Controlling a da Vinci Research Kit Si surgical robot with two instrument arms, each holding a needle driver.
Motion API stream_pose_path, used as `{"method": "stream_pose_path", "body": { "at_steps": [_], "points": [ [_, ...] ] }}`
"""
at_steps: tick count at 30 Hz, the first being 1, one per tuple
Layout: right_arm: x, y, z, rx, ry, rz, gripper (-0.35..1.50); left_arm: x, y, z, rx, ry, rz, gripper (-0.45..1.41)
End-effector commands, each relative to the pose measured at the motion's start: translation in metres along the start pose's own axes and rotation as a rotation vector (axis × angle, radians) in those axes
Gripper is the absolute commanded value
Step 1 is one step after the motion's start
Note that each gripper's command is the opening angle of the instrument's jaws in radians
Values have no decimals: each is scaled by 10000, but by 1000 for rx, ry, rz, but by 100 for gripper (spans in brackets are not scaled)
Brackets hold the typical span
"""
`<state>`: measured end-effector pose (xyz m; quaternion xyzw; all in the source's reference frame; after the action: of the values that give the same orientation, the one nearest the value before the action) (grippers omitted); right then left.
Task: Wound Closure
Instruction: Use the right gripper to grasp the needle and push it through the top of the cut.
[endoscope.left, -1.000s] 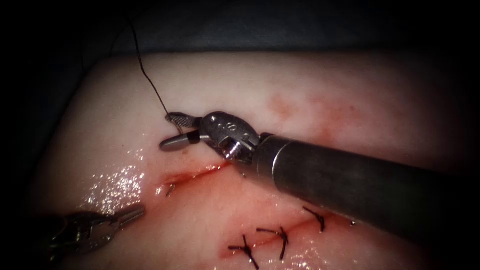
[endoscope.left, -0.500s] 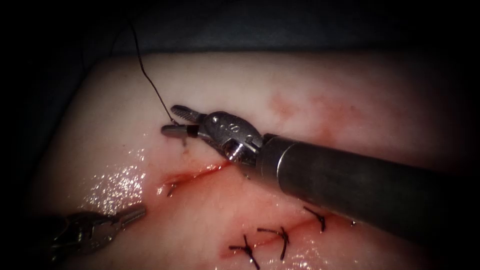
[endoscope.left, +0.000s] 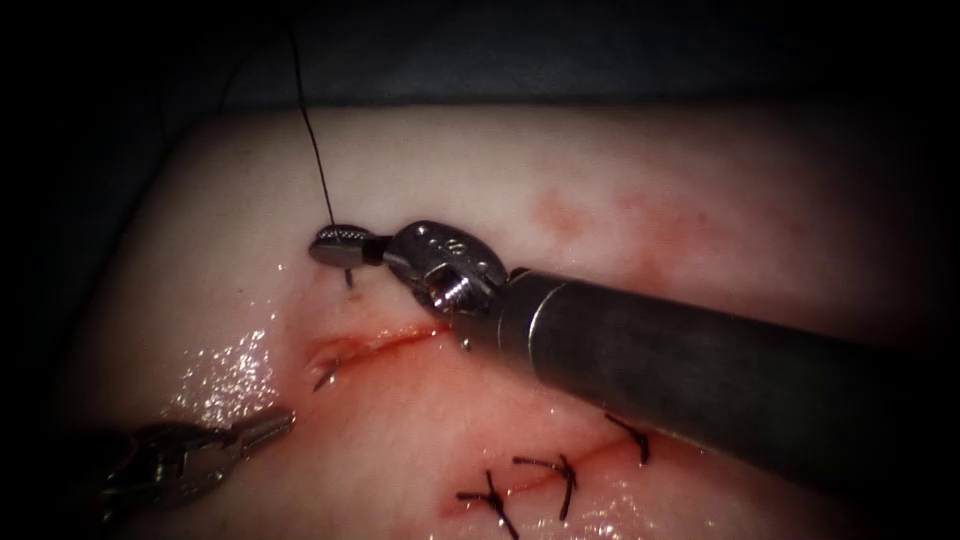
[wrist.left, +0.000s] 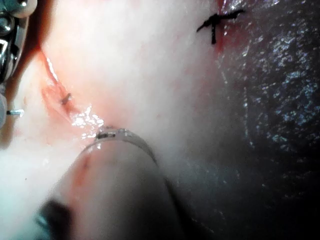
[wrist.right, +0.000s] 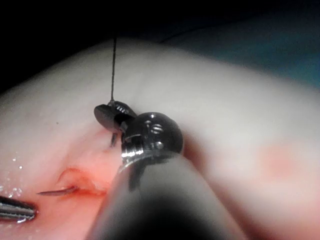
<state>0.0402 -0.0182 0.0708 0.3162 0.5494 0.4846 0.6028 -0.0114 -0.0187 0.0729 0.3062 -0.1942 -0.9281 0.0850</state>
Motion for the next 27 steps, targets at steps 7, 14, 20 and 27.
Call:
{"method": "stream_pose_path", "body": {
  "at_steps": [7, 14, 20, 27],
  "points": [
    [-19, -2, 18, 118, -42, 161, -35, 2, -3, 11, 4, 2, -3, -45],
    [-40, -19, 5, 175, -86, 210, -35, 5, -11, 18, 17, 10, -24, -45],
    [-31, -19, -1, 209, -36, 228, 4, 5, -18, 23, 32, 79, -37, -45],
    [6, 11, -21, 265, 32, 168, 126, -9, -30, 30, -35, 318, -208, -13]
  ]
}}
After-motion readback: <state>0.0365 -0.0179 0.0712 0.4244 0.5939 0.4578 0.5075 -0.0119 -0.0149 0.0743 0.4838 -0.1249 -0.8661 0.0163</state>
